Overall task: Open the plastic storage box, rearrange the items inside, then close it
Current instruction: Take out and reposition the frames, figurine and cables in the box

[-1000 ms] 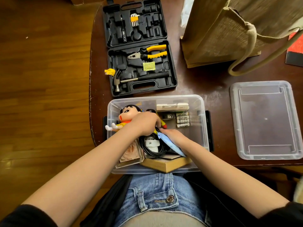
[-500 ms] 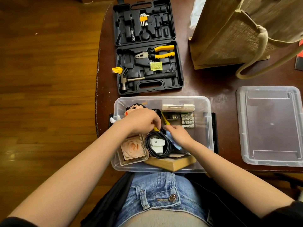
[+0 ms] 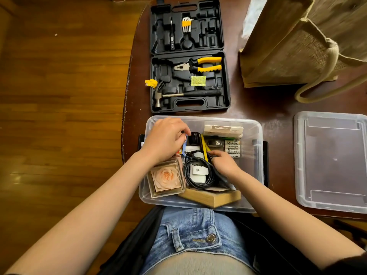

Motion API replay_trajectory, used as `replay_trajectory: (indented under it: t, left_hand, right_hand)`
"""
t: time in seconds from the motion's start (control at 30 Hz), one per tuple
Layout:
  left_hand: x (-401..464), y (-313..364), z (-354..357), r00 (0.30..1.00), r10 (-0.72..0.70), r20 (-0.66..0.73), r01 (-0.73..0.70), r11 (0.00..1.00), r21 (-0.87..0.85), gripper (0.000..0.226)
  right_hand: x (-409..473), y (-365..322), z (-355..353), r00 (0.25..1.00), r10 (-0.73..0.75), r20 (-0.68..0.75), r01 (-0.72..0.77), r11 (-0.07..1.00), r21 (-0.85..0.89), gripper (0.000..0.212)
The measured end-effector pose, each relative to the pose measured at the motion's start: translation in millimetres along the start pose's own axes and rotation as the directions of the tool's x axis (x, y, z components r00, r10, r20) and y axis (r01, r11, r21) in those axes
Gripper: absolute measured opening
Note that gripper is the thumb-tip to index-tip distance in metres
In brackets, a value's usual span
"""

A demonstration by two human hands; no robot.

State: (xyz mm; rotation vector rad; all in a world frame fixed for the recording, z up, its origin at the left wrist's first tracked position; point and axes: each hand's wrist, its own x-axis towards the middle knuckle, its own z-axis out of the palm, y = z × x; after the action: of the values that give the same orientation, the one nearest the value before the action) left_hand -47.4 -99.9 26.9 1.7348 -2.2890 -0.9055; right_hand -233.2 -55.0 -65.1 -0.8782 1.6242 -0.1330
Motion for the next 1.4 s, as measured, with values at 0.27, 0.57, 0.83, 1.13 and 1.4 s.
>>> replay_trajectory:
  t: [0.27, 0.57, 0.83, 1.13, 1.4]
  left_hand:
    - [-15.7, -16.0, 2.2, 0.997, -0.073, 0.010, 0.074, 0.997, -0.029, 0.011]
    - [-42.5, -11.9, 5.0, 0.995, 0.007, -0.100, -0.010, 0.999, -0.032, 0.011]
    - [-61.9, -4.3, 14.6, 0.905, 0.009, -0.425, -0.007, 1.000, 0.008, 0.025]
    - [-80.0, -3.3, 21.3, 0.808, -0.120, -0.577, 0.083, 0.993, -0.090, 0.015]
    - [-99.2, -3.8, 33.2, 0.952, 0.044, -0.302, -0.011, 0.994, 0.110, 0.014]
  right_hand:
    - [-8.9, -2.3, -22.4, 0.968, -0.239, -0.071, 0.202, 0.919, -0.339, 0.032]
    - [-13.1, -15.4, -10.9, 0.975, -0.031, 0.218, 0.153, 0.807, -0.570, 0.059]
    - [-6.1, -10.0, -10.5, 0.951, 0.080, 0.299, -0.033, 0.987, -0.159, 0.052]
    - [-18.9, -10.4, -25.9, 0.945, -0.116, 0.306, 0.121, 0.993, 0.002, 0.003]
    - [-20.8, -25.8, -41.8, 0.915, -0.359, 0.185, 0.401, 0.857, -0.323, 0.016]
